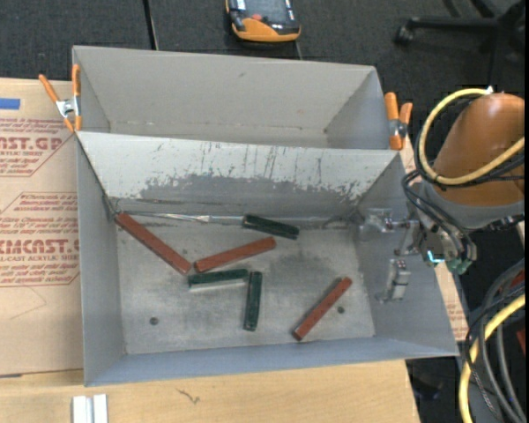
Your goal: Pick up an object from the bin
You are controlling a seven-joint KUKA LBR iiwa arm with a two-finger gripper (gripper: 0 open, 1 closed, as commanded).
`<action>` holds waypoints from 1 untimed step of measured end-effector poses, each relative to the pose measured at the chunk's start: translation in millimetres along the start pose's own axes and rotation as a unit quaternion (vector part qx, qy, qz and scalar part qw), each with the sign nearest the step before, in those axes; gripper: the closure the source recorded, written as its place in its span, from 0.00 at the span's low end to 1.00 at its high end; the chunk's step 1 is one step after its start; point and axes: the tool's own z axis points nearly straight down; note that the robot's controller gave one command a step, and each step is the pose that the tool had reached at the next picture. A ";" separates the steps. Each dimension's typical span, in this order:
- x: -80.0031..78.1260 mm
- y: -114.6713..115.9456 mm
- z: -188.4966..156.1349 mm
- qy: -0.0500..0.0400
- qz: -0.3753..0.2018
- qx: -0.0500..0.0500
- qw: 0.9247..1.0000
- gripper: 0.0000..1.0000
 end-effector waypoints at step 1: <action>-1.9 0.5 -4.2 -0.004 -0.001 0.001 1.000 0.00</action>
Offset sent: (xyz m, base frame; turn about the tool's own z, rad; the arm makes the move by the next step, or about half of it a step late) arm 0.0029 0.0664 -0.1242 -0.3941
